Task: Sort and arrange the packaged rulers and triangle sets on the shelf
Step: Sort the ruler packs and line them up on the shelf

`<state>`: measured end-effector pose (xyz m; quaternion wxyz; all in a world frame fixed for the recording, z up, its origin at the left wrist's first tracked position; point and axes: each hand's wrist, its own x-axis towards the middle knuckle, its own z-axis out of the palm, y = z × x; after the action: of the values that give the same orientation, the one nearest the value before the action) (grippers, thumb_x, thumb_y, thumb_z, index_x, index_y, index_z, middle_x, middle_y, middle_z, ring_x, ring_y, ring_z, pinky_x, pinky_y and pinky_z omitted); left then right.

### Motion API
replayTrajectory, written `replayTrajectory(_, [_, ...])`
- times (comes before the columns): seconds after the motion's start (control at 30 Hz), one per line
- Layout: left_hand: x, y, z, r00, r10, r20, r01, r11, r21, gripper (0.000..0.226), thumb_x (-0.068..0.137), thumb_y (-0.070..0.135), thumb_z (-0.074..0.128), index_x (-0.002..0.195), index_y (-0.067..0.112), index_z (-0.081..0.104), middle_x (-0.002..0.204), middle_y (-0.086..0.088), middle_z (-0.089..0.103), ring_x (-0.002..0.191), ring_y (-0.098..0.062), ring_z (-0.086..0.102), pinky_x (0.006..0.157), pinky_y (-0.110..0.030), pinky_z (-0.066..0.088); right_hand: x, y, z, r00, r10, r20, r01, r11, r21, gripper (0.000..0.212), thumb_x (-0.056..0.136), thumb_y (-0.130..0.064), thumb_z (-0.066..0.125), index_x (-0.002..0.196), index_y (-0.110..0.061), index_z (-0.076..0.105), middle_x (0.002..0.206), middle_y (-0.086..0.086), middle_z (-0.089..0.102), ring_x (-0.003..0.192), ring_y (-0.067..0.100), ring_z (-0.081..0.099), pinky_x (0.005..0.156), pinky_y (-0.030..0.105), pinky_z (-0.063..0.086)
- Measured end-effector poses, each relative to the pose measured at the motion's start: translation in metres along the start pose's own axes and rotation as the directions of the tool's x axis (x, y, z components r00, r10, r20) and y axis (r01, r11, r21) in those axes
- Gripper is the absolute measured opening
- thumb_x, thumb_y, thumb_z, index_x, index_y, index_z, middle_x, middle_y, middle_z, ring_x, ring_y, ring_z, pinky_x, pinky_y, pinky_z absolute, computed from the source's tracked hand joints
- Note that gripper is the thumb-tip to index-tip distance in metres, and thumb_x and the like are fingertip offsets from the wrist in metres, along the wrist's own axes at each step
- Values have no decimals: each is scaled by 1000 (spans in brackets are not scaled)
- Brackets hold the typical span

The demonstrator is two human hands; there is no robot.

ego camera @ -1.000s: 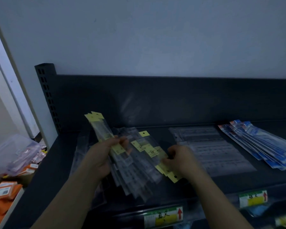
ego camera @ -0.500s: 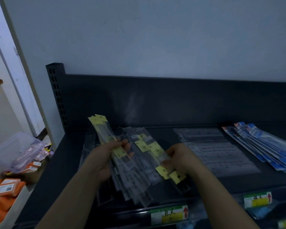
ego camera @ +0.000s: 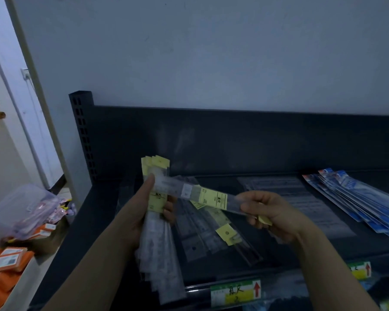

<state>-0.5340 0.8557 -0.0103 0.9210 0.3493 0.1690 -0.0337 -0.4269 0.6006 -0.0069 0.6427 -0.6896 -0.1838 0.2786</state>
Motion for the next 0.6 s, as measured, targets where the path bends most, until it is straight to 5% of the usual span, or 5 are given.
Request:
replayTrajectory(0.23, [-7, 5, -4, 999, -36, 10, 35, 998, 47, 43, 78, 42, 63, 93, 2, 64, 73, -9, 64, 55, -17, 64, 53, -26, 57, 14, -3, -5, 984, -15, -179, 49, 981, 187, 47, 60, -3, 76, 104, -6, 63, 71, 7, 58, 53, 12, 48, 47, 19, 45])
replayTrajectory(0.43, [-15, -10, 10, 990, -131, 49, 112, 953, 282, 17, 73, 17, 71, 75, 1, 76, 75, -14, 70, 60, -22, 68, 48, -26, 55, 34, -6, 29, 996, -27, -84, 41, 984, 172, 36, 71, 0, 76, 103, -6, 60, 72, 3, 61, 58, 11, 53, 59, 23, 51])
replayTrajectory(0.53, [-10, -18, 12, 963, -226, 147, 180, 944, 277, 30, 73, 8, 76, 100, -4, 71, 91, -17, 70, 74, -23, 70, 55, -27, 57, 47, -10, 49, 990, -92, -106, 105, 987, 119, 23, 78, 6, 69, 95, -6, 59, 74, 6, 63, 55, 10, 58, 58, 21, 51])
replayTrajectory(0.6, [-7, -20, 11, 973, -212, 91, 188, 958, 216, 34, 76, 0, 62, 109, -8, 62, 95, -20, 71, 73, -22, 72, 57, -27, 58, 54, -8, 53, 980, -108, -164, 120, 991, 64, 28, 80, 2, 70, 103, -5, 58, 80, 8, 65, 59, 9, 62, 59, 21, 53])
